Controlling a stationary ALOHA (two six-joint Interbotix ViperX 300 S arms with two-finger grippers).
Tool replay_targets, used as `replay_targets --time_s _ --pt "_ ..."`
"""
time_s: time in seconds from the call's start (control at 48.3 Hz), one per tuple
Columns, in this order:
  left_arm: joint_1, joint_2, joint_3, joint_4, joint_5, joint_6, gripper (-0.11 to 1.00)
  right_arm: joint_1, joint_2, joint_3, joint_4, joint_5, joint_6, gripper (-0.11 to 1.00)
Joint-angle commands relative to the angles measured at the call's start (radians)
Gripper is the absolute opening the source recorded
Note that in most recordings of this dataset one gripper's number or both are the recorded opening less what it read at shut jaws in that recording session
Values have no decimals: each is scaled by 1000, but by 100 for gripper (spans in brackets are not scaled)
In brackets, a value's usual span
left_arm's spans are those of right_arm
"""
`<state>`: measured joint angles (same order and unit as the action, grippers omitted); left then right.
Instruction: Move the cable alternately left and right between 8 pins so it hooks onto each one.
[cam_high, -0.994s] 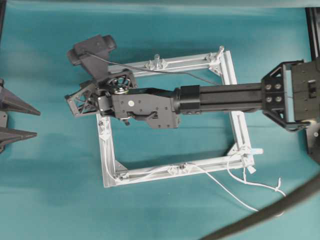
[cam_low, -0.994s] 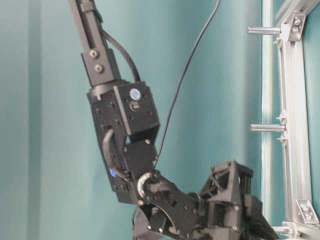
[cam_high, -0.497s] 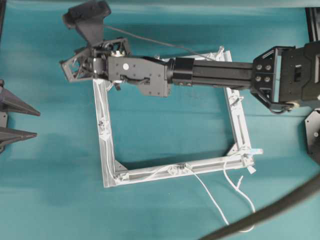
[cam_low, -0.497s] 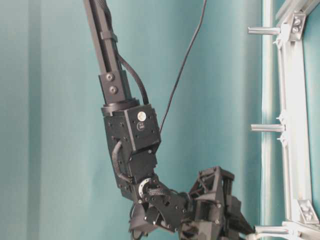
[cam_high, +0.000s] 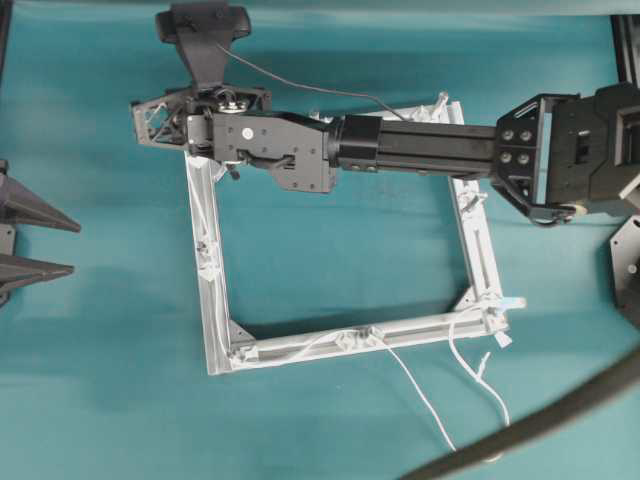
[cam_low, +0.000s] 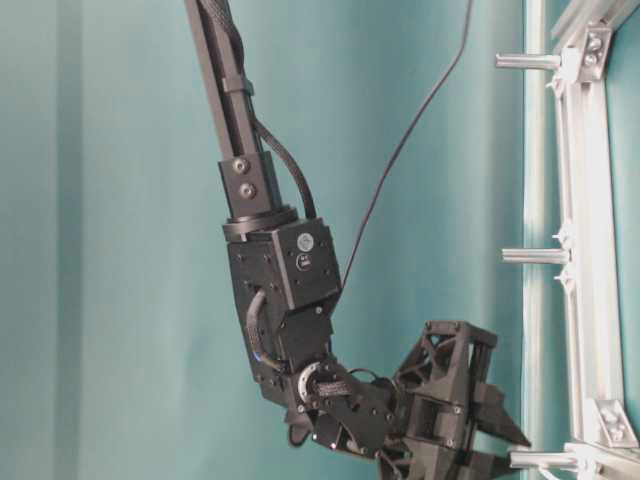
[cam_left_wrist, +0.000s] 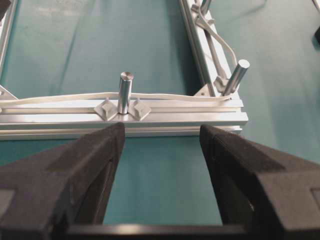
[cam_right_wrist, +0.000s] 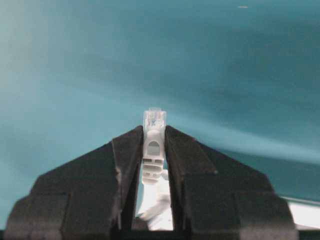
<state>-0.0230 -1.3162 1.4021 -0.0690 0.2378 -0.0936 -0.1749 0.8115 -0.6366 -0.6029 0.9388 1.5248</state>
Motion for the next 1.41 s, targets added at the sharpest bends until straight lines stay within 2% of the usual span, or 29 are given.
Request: replay_targets --time_s 0.0,0.29,0.559,0.787,0.994,1.118,1.263,1.387 --pt "-5 12 -18 3 -3 -5 64 -5 -29 -25 -26 54 40 15" --pt "-5 12 -18 3 -3 -5 64 12 -34 -25 -87 100 199 15" --pt "-5 12 -18 3 -3 -3 64 66 -44 -18 -98 181 222 15" --pt "-5 12 -20 3 -3 -3 64 109 -69 18 -121 235 293 15" --pt "-5 11 -26 2 5 0 64 138 -137 144 -133 250 382 15" --pt "-5 11 -26 3 5 2 64 147 -192 235 -147 245 488 15" --pt "-5 11 -26 3 3 2 64 161 -255 348 -190 227 629 15" --pt "-5 11 -26 3 3 2 64 176 -293 428 -201 172 670 15"
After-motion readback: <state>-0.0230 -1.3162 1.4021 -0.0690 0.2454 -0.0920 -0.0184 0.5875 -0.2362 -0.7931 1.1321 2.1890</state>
